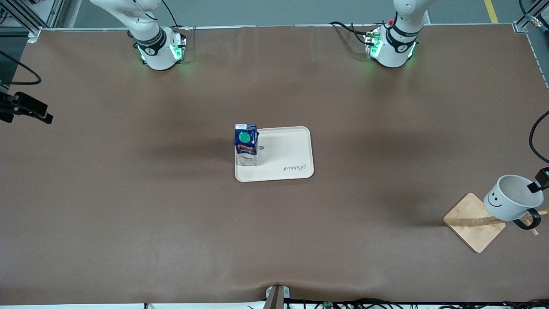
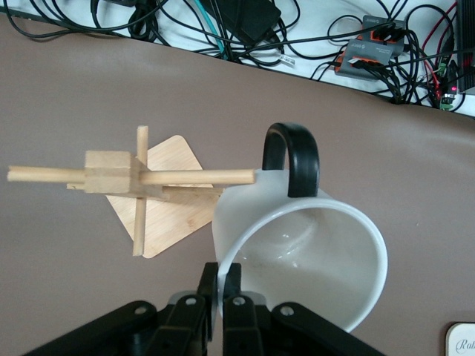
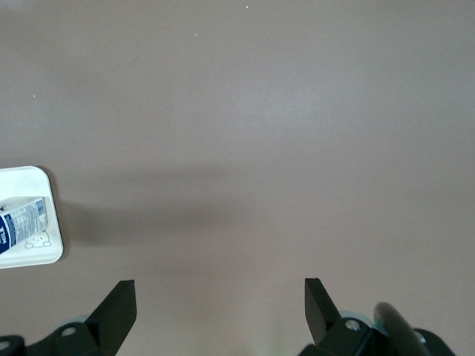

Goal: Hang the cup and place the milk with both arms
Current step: 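Hang the mug handle on a stand peg with the left gripper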

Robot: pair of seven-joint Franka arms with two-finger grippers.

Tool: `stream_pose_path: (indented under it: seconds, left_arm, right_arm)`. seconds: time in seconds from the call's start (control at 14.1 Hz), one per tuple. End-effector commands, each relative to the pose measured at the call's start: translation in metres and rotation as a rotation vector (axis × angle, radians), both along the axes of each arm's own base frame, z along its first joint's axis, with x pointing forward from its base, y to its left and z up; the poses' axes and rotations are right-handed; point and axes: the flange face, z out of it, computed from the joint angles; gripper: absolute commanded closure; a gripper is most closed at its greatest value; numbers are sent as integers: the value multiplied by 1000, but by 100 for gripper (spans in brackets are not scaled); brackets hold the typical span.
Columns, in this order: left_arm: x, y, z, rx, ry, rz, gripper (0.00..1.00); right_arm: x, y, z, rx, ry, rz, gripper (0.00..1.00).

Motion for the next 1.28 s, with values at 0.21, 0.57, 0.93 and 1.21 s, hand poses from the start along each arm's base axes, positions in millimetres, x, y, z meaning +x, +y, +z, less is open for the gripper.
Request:
stream_pose_path:
  seconds: [0.21,0.57,0.93,1.21]
  left_arm:
    - [2,11,-7,-31,-11,-2,100]
    - [-1,17,-25,-34,18,-9,100]
    - [-2,24,-26,-29,13,-25,100]
    - [-3,25,-24,-28,11,-27,100]
  right_arm:
    - [-2,-17,-2,-27,11,-28,0]
    - [-2,-19,-3,-20,15,-38,0]
    - [0,-12,-3,-18,10,-24,0]
    - [12,16,-27,-7,60,36,0]
